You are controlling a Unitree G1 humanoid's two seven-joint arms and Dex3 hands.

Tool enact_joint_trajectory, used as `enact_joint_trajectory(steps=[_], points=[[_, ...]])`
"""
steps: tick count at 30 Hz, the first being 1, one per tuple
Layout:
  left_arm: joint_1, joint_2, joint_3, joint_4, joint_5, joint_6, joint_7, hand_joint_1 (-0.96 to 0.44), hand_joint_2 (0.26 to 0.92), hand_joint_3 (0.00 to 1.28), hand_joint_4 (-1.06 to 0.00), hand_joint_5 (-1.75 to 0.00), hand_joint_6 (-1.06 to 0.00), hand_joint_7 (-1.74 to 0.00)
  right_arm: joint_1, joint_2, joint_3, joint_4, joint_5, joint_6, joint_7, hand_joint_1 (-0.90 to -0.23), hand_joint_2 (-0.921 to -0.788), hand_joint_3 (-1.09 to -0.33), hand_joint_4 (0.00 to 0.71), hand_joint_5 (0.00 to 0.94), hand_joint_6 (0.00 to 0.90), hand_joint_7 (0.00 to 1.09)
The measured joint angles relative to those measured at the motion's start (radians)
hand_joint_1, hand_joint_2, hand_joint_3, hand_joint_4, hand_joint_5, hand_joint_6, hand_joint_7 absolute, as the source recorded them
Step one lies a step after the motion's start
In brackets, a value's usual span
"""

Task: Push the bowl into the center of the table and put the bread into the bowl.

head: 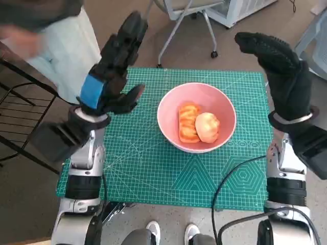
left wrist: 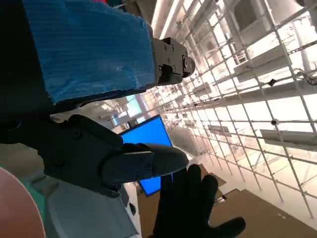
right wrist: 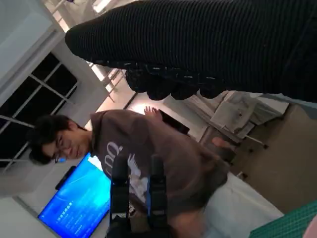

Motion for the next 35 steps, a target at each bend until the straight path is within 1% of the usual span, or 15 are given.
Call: enact_joint_trajectory(steps=[13,35], points=[[0.019,0.002,-0.005,0.000,0.001,-0.007,0.000,-0.77,0.921,0.51,0.00,0.00,-0.08,-0.06,-0.016,0.001,0.008,0.009,0.005,-0.002,0.000,-0.709,-0.921,-0.668,0.191,0.001,0.131,0.26],[0.024,0.006,-0.016,0.000,0.001,0.007,-0.001,-0.78,0.921,0.50,-0.02,-0.01,-0.07,-0.08,-0.018,0.005,0.013,0.012,0.004,-0.002,-0.008,-0.708,-0.921,-0.671,0.186,0.000,0.132,0.26]])
